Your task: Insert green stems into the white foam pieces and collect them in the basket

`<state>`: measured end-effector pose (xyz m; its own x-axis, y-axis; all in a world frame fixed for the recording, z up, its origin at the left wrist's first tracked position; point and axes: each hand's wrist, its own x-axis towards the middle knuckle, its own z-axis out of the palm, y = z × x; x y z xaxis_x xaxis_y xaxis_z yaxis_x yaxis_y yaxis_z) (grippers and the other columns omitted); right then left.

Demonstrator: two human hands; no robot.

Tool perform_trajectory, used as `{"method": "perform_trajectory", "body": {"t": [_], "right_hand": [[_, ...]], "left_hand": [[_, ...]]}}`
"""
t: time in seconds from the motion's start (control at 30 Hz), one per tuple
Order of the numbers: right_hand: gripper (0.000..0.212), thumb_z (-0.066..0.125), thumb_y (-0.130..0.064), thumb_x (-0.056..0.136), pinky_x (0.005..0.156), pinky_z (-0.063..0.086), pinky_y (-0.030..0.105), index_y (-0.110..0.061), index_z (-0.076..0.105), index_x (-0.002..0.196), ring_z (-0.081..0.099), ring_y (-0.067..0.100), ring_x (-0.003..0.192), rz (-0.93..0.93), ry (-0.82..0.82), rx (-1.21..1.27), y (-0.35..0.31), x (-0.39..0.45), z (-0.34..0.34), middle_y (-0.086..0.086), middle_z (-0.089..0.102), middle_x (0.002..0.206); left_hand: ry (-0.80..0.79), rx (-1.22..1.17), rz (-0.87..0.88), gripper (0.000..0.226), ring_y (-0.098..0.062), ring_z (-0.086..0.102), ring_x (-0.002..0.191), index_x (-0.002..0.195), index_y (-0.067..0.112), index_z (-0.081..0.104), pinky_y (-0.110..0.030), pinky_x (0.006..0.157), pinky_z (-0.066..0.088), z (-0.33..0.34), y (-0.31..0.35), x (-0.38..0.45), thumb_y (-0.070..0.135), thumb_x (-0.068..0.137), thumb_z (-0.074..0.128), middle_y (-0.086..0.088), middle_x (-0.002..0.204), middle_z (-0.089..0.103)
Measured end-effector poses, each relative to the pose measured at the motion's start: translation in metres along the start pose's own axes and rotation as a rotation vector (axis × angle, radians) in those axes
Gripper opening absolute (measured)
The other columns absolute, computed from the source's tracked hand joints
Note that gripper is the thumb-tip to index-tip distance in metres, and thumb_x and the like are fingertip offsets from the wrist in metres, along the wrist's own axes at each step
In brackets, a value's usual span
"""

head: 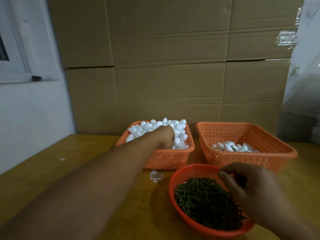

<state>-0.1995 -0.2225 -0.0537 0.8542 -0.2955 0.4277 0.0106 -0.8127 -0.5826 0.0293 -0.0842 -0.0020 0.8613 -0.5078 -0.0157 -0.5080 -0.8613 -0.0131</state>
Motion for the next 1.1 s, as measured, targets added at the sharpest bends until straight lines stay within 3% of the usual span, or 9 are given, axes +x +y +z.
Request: {"method": "perform_trajectory", "body": {"t": [0.13, 0.23, 0.43, 0.6, 0.67, 0.77, 0.83, 0.97, 1.1], "right_hand": [[0.014, 0.059, -0.049, 0.079, 0.048, 0.054, 0.049, -0.041, 0.069, 0.074, 0.059, 0.009, 0.043, -0.008, 0.005, 0.001, -0.001, 0.0, 0.002, -0.014, 0.068, 0.061], [0.014, 0.06, -0.047, 0.08, 0.046, 0.053, 0.046, -0.04, 0.068, 0.071, 0.057, 0.009, 0.042, -0.011, 0.007, -0.004, -0.002, 0.0, 0.002, -0.015, 0.066, 0.058], [0.015, 0.06, -0.047, 0.081, 0.049, 0.053, 0.046, -0.04, 0.069, 0.071, 0.059, 0.008, 0.045, -0.009, 0.003, -0.002, -0.002, 0.0, 0.002, -0.016, 0.067, 0.06], [0.016, 0.059, -0.047, 0.08, 0.046, 0.053, 0.045, -0.039, 0.069, 0.071, 0.058, 0.009, 0.044, -0.022, 0.013, 0.01, -0.002, -0.001, 0.001, -0.016, 0.066, 0.059], [0.016, 0.06, -0.047, 0.08, 0.045, 0.051, 0.043, -0.038, 0.069, 0.071, 0.058, 0.008, 0.045, -0.027, 0.017, 0.015, -0.003, -0.001, 0.001, -0.017, 0.064, 0.057], [0.016, 0.06, -0.045, 0.081, 0.045, 0.051, 0.044, -0.036, 0.07, 0.072, 0.058, 0.009, 0.043, -0.029, 0.014, 0.025, -0.003, -0.001, 0.001, -0.017, 0.064, 0.056], [0.015, 0.061, -0.044, 0.082, 0.045, 0.052, 0.043, -0.036, 0.07, 0.073, 0.058, 0.008, 0.043, -0.027, 0.006, 0.022, -0.003, -0.002, 0.001, -0.019, 0.064, 0.057], [0.015, 0.06, -0.046, 0.082, 0.046, 0.053, 0.043, -0.037, 0.069, 0.074, 0.059, 0.009, 0.043, -0.029, -0.015, 0.016, -0.003, -0.002, 0.002, -0.02, 0.065, 0.06], [0.017, 0.058, -0.048, 0.081, 0.047, 0.053, 0.043, -0.038, 0.069, 0.073, 0.059, 0.008, 0.046, -0.038, -0.019, -0.001, -0.004, -0.002, 0.003, -0.019, 0.066, 0.061]], "left_hand": [[-0.044, 0.02, -0.018, 0.059, -0.032, 0.004, 0.151, 0.144, 0.042, 0.043, -0.057, 0.117, 0.021, -0.005, -0.002, -0.002, 0.045, 0.089, 0.064, 0.006, 0.167, -0.009], [-0.041, 0.065, -0.004, 0.056, -0.03, 0.011, 0.149, 0.143, 0.038, 0.046, -0.055, 0.118, 0.019, -0.006, -0.001, -0.002, 0.044, 0.09, 0.064, 0.006, 0.167, -0.004], [-0.003, 0.023, 0.003, 0.051, -0.033, 0.027, 0.143, 0.136, 0.029, 0.054, -0.053, 0.11, 0.035, 0.002, -0.009, 0.009, 0.041, 0.089, 0.068, -0.001, 0.164, 0.014], [0.094, -0.076, 0.021, 0.054, -0.029, 0.055, 0.118, 0.127, 0.016, 0.055, -0.045, 0.095, 0.05, 0.003, -0.024, 0.02, 0.039, 0.082, 0.074, -0.003, 0.119, 0.06], [0.136, -0.203, 0.029, 0.041, -0.021, 0.063, 0.092, 0.11, 0.015, 0.057, -0.037, 0.076, 0.054, 0.002, -0.029, 0.021, 0.035, 0.08, 0.077, -0.002, 0.094, 0.064], [0.23, -0.38, 0.03, 0.031, -0.012, 0.056, 0.066, 0.088, 0.018, 0.055, -0.028, 0.054, 0.039, 0.002, -0.037, 0.017, 0.029, 0.077, 0.081, 0.002, 0.079, 0.062], [0.301, -0.493, 0.049, 0.032, -0.011, 0.056, 0.069, 0.087, 0.022, 0.054, -0.026, 0.056, 0.037, 0.004, -0.039, 0.011, 0.027, 0.074, 0.082, 0.006, 0.079, 0.06], [0.414, -0.743, 0.157, 0.041, 0.002, 0.061, 0.064, 0.116, 0.03, 0.062, -0.024, 0.063, 0.045, 0.012, -0.034, -0.014, 0.022, 0.079, 0.078, 0.012, 0.076, 0.067], [0.435, -0.901, 0.269, 0.031, -0.002, 0.069, 0.092, 0.118, 0.024, 0.069, -0.03, 0.091, 0.054, 0.024, -0.02, -0.043, 0.014, 0.088, 0.071, 0.011, 0.095, 0.072]]}}
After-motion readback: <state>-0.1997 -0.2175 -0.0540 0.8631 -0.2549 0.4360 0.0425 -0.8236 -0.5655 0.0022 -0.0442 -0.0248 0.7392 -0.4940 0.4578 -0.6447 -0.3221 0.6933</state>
